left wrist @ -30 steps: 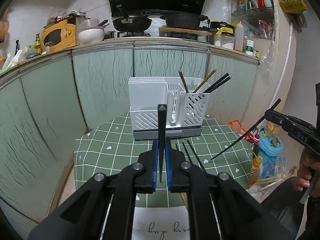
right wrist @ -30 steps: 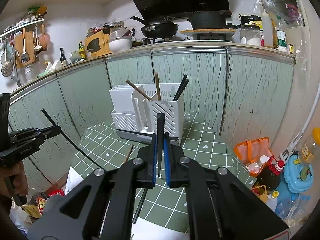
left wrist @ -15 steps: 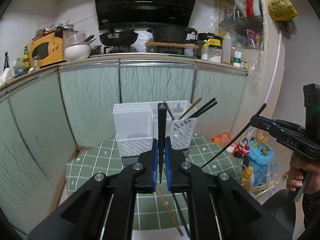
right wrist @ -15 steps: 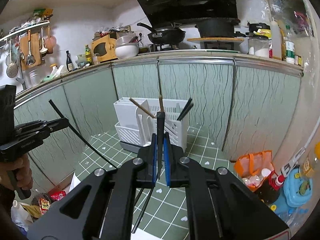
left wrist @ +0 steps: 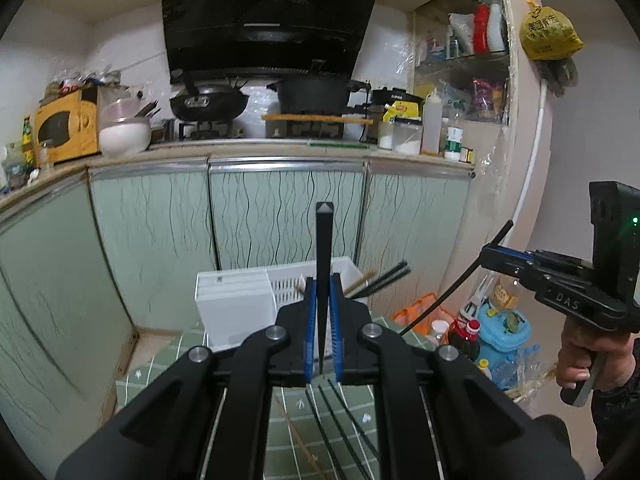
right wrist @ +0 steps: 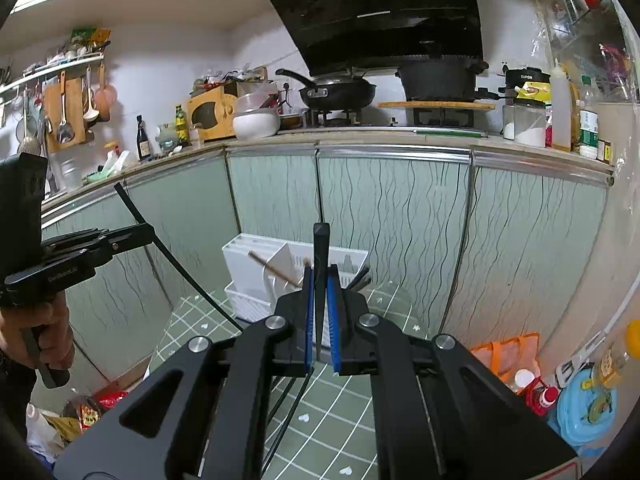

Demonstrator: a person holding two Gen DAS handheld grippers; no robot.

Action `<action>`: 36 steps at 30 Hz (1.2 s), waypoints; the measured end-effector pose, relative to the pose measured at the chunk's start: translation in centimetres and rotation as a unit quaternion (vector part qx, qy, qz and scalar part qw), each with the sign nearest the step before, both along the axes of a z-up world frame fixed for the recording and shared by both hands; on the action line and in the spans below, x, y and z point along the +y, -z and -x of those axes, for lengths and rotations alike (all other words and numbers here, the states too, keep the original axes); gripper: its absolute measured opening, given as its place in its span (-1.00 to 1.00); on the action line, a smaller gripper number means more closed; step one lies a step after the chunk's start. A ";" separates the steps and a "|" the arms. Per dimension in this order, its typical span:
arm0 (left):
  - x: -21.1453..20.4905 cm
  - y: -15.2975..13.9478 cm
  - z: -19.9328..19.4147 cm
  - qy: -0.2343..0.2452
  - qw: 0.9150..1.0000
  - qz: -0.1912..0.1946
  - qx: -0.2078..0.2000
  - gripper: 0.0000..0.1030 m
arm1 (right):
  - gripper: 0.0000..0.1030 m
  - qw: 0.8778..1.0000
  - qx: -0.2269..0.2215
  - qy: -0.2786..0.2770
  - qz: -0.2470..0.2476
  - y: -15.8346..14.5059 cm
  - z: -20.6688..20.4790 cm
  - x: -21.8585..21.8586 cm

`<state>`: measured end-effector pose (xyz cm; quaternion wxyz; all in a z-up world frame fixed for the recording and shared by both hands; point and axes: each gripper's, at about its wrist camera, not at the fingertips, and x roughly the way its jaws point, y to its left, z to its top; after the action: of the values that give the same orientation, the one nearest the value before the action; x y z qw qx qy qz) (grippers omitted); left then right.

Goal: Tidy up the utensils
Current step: 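Lift both black chopsticks upright and carry them toward the white drainer, then lower both black chopsticks into the drainer and open both tools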

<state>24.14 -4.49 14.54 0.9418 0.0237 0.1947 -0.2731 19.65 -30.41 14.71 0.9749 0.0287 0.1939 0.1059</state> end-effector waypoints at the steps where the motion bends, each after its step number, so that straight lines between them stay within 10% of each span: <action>1: -0.3 -0.6 -0.3 0.001 1.000 0.002 -0.003 -0.85 | -0.88 1.000 -0.003 0.000 -0.001 -0.3 -0.3 -0.2; 17: -3.4 -4.5 -7.6 0.003 1.000 0.031 -0.004 -0.85 | -0.88 0.999 -0.032 0.014 -0.035 -4.5 -6.1 -2.8; 36: -5.6 1.8 -14.7 0.010 0.997 0.053 0.050 -0.84 | -0.88 0.997 0.030 -0.005 -0.072 1.7 -15.2 -3.0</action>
<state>38.86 -10.07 12.70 0.9278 -0.0384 0.2268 -0.2938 34.83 -33.45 12.97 0.9635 0.1008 0.2154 0.1231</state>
